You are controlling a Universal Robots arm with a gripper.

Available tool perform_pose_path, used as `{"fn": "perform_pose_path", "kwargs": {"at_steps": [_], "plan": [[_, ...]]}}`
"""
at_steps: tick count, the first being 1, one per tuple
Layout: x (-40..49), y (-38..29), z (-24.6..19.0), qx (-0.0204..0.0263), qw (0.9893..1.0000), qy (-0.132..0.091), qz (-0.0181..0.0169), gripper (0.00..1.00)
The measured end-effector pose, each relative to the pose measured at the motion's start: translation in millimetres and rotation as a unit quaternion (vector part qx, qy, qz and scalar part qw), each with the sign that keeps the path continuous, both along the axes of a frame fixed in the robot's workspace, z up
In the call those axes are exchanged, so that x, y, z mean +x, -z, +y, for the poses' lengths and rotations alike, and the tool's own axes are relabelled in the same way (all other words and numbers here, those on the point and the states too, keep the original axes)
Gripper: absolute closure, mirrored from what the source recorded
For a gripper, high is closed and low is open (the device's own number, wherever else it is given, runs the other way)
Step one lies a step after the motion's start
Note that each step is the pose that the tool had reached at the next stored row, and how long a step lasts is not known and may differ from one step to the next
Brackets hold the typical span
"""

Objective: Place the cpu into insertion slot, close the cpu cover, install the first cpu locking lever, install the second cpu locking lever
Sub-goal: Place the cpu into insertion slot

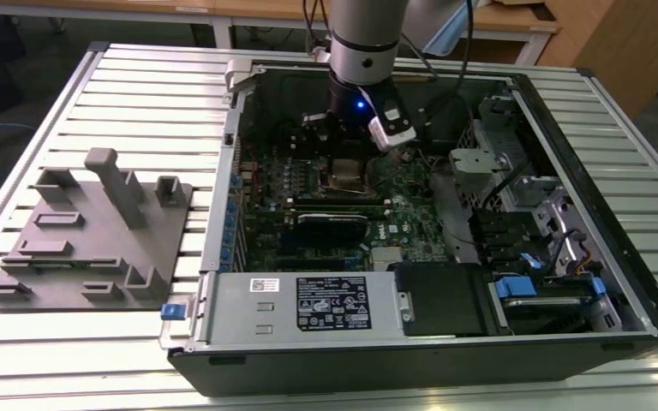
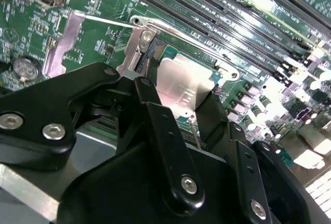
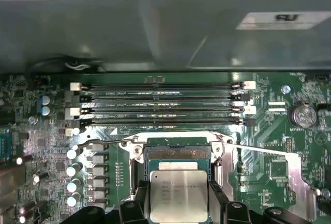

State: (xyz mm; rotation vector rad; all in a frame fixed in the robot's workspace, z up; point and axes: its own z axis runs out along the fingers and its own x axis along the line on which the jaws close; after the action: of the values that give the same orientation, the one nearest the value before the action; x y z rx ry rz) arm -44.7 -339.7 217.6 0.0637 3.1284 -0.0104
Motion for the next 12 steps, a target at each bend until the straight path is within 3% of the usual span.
{"fn": "perform_pose_path", "kwargs": {"at_steps": [3, 6, 8, 12], "plan": [[0.0, 0.1, 0.0, 0.0, 0.9996, 0.027, 0.0, 0.46], [0.0, 0.2, 0.0, 0.0, 0.9985, 0.054, 0.0, 0.46], [0.0, 0.3, 0.0, 0.0, 0.9974, 0.072, 0.0, 0.46], [0.0, 0.5, 0.0, 0.0, 0.994, 0.109, 0.0, 0.46]]}}
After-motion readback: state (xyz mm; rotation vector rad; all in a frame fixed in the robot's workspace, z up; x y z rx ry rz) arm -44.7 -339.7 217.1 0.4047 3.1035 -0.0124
